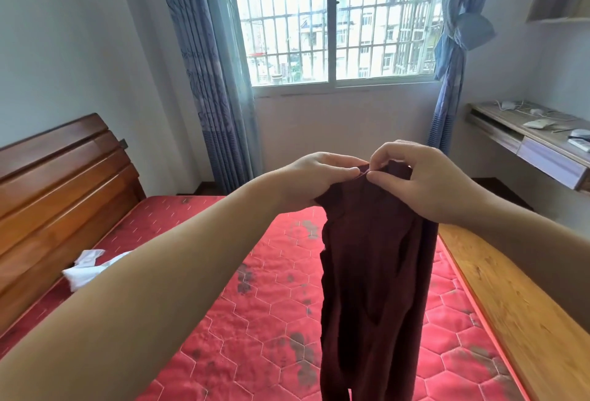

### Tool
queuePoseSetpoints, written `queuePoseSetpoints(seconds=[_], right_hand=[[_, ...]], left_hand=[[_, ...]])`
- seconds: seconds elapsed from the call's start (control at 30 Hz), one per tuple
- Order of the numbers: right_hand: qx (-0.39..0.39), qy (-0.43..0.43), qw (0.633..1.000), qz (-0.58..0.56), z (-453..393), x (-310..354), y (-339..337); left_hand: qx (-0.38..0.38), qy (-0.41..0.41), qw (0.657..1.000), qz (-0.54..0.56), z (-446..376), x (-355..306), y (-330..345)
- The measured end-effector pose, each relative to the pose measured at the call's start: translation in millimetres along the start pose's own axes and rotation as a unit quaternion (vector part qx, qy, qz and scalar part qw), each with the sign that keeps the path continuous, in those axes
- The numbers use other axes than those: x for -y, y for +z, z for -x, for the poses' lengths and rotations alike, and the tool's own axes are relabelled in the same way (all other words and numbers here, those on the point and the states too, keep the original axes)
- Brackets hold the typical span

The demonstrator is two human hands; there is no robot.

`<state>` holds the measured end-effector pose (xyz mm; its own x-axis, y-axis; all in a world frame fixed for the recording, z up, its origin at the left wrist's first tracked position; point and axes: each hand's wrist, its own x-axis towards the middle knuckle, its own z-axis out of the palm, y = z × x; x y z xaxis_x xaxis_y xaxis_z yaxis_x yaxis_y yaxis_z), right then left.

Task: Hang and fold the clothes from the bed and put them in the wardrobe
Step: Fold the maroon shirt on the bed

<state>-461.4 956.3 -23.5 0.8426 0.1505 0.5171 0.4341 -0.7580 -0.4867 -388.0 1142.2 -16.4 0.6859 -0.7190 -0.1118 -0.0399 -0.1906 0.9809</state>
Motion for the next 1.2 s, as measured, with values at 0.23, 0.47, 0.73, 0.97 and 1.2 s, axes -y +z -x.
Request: queuePoseSetpoints(seconds=[0.23,0.47,0.73,0.97,1.2], right_hand=[[0.082,0.033,0.995,-0.036,-3.7,-2.5,-0.3],[-0.048,-0.002,0.999,-0.02,0.1,4.8,2.2],[-0.084,0.027,0.996,-0.001,7.4,-8.8,1.2],[-0.136,0.077,0.987,-0.03,2.8,-1.3,9.1],[-0.171,0.151,0.972,-0.064,-2.7,-3.8,22.3]], left_hand=[[-0.018,0.041,0.997,-0.068,3.3,-1.4,0.2],[-0.08,0.031,0.989,0.124,1.8,20.3,0.5],[-0.115,0.05,0.969,0.214,-3.6,31.1,17.9],[-0.11,0.055,0.964,0.236,-9.1,25.8,41.6],[-0.12,0.106,0.96,0.23,-9.0,26.6,58.7]])
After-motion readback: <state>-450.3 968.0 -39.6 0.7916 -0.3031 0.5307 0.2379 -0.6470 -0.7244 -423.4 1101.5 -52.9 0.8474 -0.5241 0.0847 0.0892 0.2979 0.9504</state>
